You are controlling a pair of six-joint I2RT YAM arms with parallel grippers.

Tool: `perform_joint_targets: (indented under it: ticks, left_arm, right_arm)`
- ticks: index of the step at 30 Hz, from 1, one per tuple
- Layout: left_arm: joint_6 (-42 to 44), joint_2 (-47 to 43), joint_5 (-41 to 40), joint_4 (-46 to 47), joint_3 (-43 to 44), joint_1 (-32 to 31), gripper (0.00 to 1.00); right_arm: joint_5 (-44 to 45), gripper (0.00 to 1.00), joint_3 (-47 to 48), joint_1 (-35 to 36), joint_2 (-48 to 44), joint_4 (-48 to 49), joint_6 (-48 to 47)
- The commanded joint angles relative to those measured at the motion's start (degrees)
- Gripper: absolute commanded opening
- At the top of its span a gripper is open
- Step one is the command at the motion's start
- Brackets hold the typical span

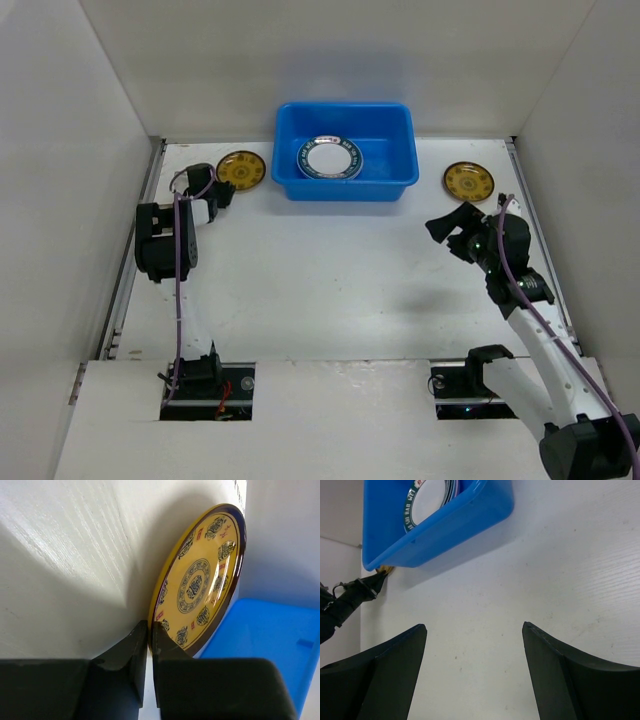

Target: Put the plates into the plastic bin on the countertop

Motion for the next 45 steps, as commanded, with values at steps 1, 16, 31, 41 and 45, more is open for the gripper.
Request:
perform_joint_targets:
  ticks: [1, 16, 31, 41, 45]
  left_arm:
    - [-1.9, -5.4, -2.7, 0.0, 4.2, 0.7, 0.03]
    - [11.3, -5.4, 10.8, -10.6, 34.1, -7.2, 0.05]
    - [34.7, 6.4, 7.0, -16.8, 46.3, -19.5, 0.08]
    - [38.6, 13.5, 1.2, -16.0, 51.1, -20.9, 0.10]
    - [39.1, 14.6, 1.2, -16.0, 51.2, -21.4, 0.16]
  right_arm:
    - [-0.4, 0.83, 1.1, -0.8, 0.1, 3.7, -0.2]
    - [-3.5, 0.82, -0.3, -5.6, -4.3, 3.5, -0.9]
    - [-7.0, 0.82, -4.8, -8.9, -12.8, 1.7, -2.5]
    - [-6.9, 0.82, -6.7, -8.7, -20.7, -1.2, -3.2]
    - [-6.3, 0.82, -6.8, -9.2, -22.3, -3.1, -3.2]
